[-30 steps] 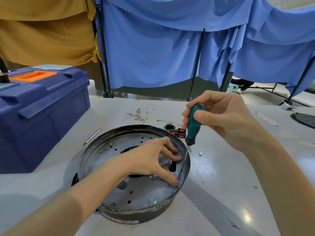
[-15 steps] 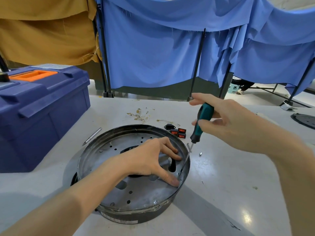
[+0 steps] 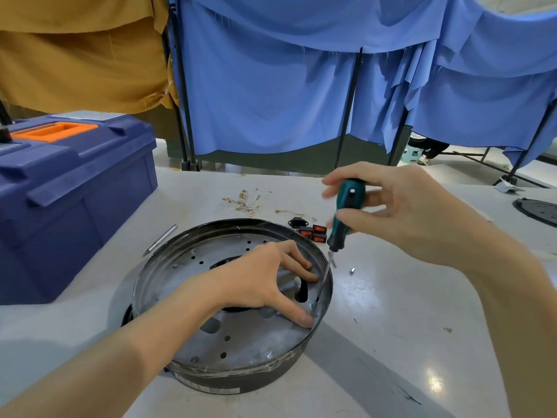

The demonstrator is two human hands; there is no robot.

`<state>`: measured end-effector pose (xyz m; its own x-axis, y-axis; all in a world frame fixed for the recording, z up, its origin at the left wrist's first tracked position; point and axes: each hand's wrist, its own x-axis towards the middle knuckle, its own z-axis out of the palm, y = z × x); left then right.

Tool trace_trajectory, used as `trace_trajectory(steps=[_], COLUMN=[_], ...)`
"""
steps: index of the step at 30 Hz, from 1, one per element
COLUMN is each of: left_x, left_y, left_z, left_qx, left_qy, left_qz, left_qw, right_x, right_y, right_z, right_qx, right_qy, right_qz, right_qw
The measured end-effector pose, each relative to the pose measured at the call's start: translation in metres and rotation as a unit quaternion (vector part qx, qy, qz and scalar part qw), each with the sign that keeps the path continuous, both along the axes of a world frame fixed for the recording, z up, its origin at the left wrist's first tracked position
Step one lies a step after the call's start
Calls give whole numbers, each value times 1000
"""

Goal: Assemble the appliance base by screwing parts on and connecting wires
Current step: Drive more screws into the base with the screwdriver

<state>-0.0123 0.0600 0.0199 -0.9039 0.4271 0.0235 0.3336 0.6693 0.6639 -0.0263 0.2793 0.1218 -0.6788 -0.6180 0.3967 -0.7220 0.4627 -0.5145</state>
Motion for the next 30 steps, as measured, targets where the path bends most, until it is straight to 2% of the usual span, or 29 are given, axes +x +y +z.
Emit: trace_trajectory(steps=[3, 6, 9, 11, 14, 18, 21, 23, 26, 30], left_x=[0, 0, 1, 1, 1, 2, 2, 2, 2, 2], left_y=[0, 1, 1, 1, 1, 1, 1, 1, 1, 1], left_z=[0, 0, 0, 1, 1, 2, 2, 2, 2, 2], left_qx=[6, 6, 8, 15, -3, -11, -9, -6, -12, -16], left_qy=[-9, -14, -13, -13, -3, -3, -5, -4, -2, -2], left_qz=[3, 5, 4, 3, -2, -1, 0, 2, 2, 3], left_qw=[1000, 1000, 1000, 1000, 1000, 1000, 1000, 1000, 1000, 1000], right_x=[4, 7, 5, 5, 4, 5, 2, 0, 1, 5], right_y=[-4, -10, -8, -3, 0, -13, -6, 3, 9, -3], right_z=[2, -1, -1, 0, 0, -3, 0, 3, 5, 1], right_qx=[-21, -51, 30, 58, 4, -50, 16, 61, 21, -13], right_qy=[40, 40, 62, 26, 8, 18, 36, 23, -6, 14], right_qz=[19, -1, -61, -52, -13, -32, -71, -57, -29, -42], right_qw=[999, 998, 996, 997, 1000, 998, 997, 996, 999, 999])
